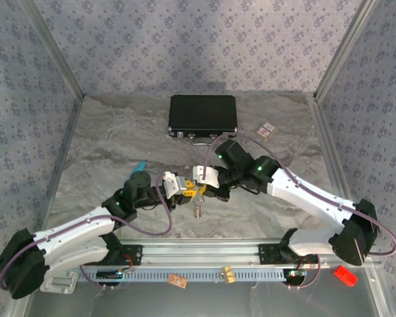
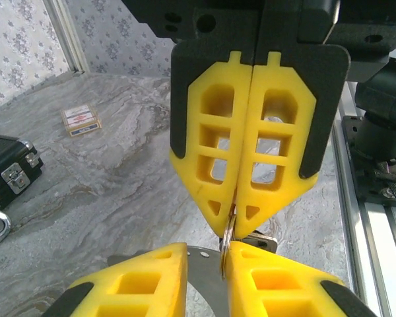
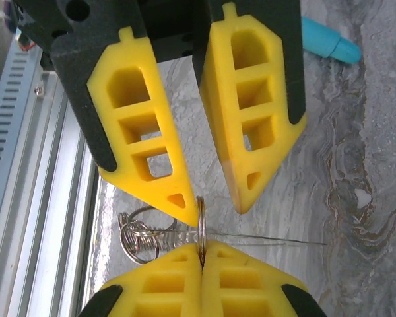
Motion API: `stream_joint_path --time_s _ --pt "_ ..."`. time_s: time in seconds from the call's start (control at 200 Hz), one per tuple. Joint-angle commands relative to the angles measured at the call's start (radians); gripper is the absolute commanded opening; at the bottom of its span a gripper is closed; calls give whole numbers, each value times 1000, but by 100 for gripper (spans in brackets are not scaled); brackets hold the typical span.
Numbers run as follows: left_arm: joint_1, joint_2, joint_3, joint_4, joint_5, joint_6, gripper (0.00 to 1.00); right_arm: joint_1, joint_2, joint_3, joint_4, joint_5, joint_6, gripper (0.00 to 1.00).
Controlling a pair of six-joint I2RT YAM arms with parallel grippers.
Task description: Put the keys on the keyring
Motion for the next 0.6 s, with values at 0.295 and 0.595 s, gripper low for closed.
stream_joint_path --time_s 0.295,0.595 --pt "-2 22 19 61 53 -4 0 10 -20 6 23 -28 -17 15" --pt "-2 30 -60 273 49 -104 0 -72 -137 -216 325 -172 175 30"
